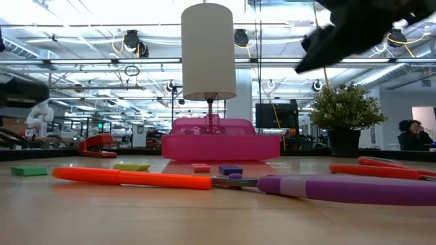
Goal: Pack school essentials
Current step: Put the yellow pencil into the pink supply box
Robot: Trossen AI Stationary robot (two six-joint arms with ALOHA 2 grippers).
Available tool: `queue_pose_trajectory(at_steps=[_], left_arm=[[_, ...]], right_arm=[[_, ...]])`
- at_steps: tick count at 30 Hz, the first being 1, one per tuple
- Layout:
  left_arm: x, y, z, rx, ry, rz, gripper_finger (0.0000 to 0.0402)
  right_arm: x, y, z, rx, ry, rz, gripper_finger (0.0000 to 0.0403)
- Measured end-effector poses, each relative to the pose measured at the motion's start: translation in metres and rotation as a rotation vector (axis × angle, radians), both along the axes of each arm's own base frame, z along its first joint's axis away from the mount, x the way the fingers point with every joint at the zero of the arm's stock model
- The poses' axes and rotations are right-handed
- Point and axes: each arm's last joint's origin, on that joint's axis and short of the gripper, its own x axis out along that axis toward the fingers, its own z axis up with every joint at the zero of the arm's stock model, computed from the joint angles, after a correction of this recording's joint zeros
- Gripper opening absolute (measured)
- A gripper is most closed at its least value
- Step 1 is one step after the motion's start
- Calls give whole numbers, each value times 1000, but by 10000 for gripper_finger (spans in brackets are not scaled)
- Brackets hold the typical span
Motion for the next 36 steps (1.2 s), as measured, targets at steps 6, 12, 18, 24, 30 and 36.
queue_pose_trajectory(at_steps=[6,12,18,24,30,36], left_arm=[[0,3,-4,-12,14,-48,133],[1,6,-7,-60,30,-63,74],[1,6,-7,-72,41,-64,37],[1,6,-7,-80,49,-24,12],[0,6,-8,-96,63,35,19],[4,2,-2,-104,54,77,10]], right_arm=[[-9,6,-12,28,19,-58,118],[-14,14,-15,28,10,-94,118],[-17,19,-14,20,-7,-113,118],[-17,20,-14,16,-9,-116,118],[-17,20,-14,4,-9,-107,118],[-17,20,-14,0,-8,-105,118]])
